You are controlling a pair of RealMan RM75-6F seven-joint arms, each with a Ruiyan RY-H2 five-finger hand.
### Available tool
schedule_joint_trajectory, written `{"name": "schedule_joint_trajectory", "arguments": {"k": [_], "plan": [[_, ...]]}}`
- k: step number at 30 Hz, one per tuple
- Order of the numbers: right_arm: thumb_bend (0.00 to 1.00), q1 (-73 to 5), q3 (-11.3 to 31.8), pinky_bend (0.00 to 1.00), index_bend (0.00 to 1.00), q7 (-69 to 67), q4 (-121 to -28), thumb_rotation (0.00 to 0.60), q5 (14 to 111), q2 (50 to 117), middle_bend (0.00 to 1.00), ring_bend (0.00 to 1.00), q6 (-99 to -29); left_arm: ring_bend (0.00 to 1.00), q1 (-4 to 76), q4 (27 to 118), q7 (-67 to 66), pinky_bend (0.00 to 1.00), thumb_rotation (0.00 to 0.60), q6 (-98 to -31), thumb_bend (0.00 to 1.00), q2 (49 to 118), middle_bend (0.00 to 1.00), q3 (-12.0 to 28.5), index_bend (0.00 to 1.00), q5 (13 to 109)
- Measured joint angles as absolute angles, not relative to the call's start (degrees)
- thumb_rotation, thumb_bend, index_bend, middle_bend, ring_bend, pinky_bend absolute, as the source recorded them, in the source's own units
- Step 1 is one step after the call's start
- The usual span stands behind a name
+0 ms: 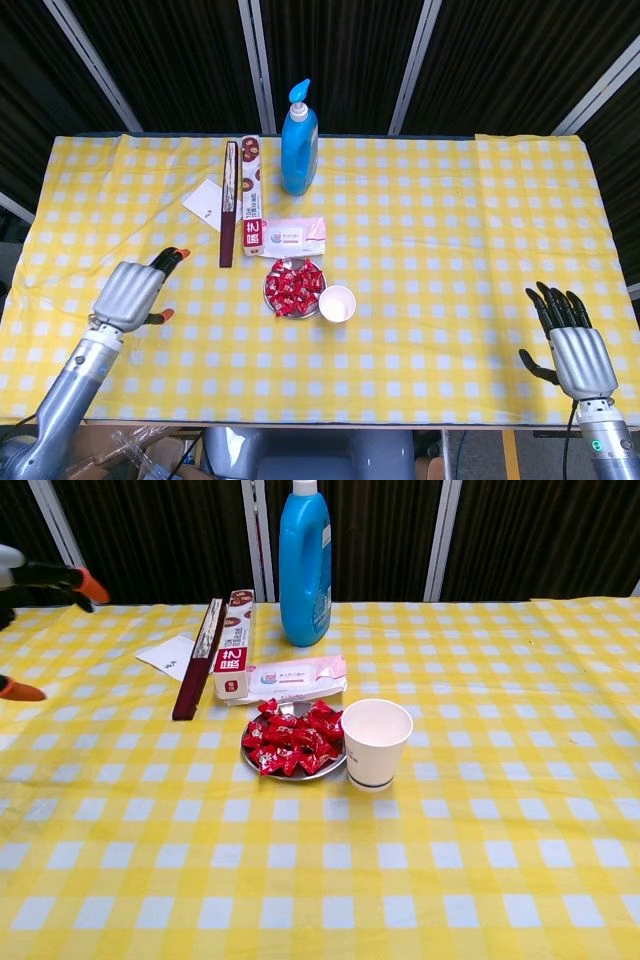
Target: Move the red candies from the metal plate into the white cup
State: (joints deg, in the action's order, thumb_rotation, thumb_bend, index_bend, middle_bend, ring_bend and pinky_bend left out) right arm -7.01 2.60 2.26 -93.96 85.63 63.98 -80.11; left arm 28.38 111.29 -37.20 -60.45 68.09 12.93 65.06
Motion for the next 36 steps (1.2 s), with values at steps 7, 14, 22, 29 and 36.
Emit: {"name": "schedule_joint_trajectory", "arguments": {"k": [7, 14, 22, 29, 36], "plan": [[0.36, -7.3, 2.6, 0.00, 0.00, 0.6, -94.4, 0.600, 85.5, 63.2, 0.00, 0.00, -79.4, 0.85, 39.8, 108.7, -49.0, 0.90, 0.600, -56.3, 0.21, 77.0, 0.14, 15.0, 0.13, 51.7], [0.36, -7.4, 2.5, 0.00, 0.00, -0.5, -94.6, 0.600, 85.8, 62.9, 0.00, 0.00, -79.2, 0.85, 49.5, 100.2, -54.7, 0.90, 0.600, -55.3, 0.22, 87.9, 0.16, 15.3, 0.17, 40.2], [0.36, -7.6, 2.5, 0.00, 0.00, -1.6, -94.9, 0.600, 85.8, 62.4, 0.00, 0.00, -78.9, 0.85, 55.7, 92.4, -57.5, 0.90, 0.600, -55.9, 0.22, 95.5, 0.17, 14.3, 0.17, 34.6], [0.36, -7.7, 2.5, 0.00, 0.00, -2.3, -95.1, 0.600, 85.9, 62.2, 0.00, 0.00, -78.8, 0.85, 58.6, 87.8, -57.5, 0.90, 0.600, -56.3, 0.22, 99.3, 0.17, 13.6, 0.17, 31.9], [0.36, -7.7, 2.4, 0.00, 0.00, -2.6, -95.2, 0.600, 85.9, 62.1, 0.00, 0.00, -78.9, 0.85, 60.3, 84.3, -56.9, 0.90, 0.600, -56.2, 0.23, 101.4, 0.21, 13.2, 0.24, 30.1]]}}
